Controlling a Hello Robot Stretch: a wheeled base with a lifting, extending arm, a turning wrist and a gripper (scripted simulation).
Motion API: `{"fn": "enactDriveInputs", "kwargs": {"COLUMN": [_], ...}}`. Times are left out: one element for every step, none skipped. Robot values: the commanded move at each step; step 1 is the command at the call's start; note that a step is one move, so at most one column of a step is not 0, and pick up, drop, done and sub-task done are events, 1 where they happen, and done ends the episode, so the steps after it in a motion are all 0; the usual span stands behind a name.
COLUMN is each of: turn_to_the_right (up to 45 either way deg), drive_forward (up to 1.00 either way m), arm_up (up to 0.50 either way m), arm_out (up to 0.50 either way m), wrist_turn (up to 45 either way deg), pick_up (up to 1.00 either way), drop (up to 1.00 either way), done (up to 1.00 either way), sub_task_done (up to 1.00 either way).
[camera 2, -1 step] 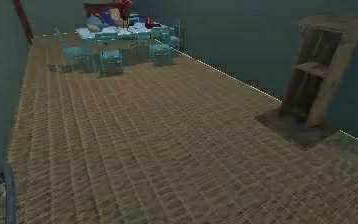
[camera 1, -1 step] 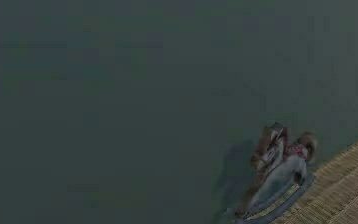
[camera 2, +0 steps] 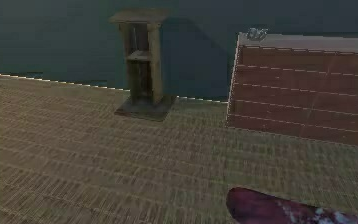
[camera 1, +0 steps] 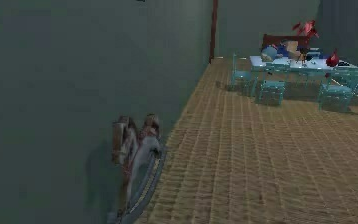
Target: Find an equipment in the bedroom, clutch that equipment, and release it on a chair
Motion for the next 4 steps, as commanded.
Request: {"fn": "enactDriveInputs", "kwargs": {"turn_to_the_right": [9.0, 0.0, 0.0, 3.0], "drive_forward": [0.0, 1.0, 1.0, 0.0], "arm_up": [0.0, 0.0, 0.0, 0.0], "arm_out": [0.0, 0.0, 0.0, 0.0], "wrist_turn": [0.0, 0.0, 0.0, 0.0], "pick_up": [0.0, 0.0, 0.0, 0.0], "drop": [0.0, 0.0, 0.0, 0.0], "done": [0.0, 0.0, 0.0, 0.0], "sub_task_done": [0.0, 0.0, 0.0, 0.0]}}
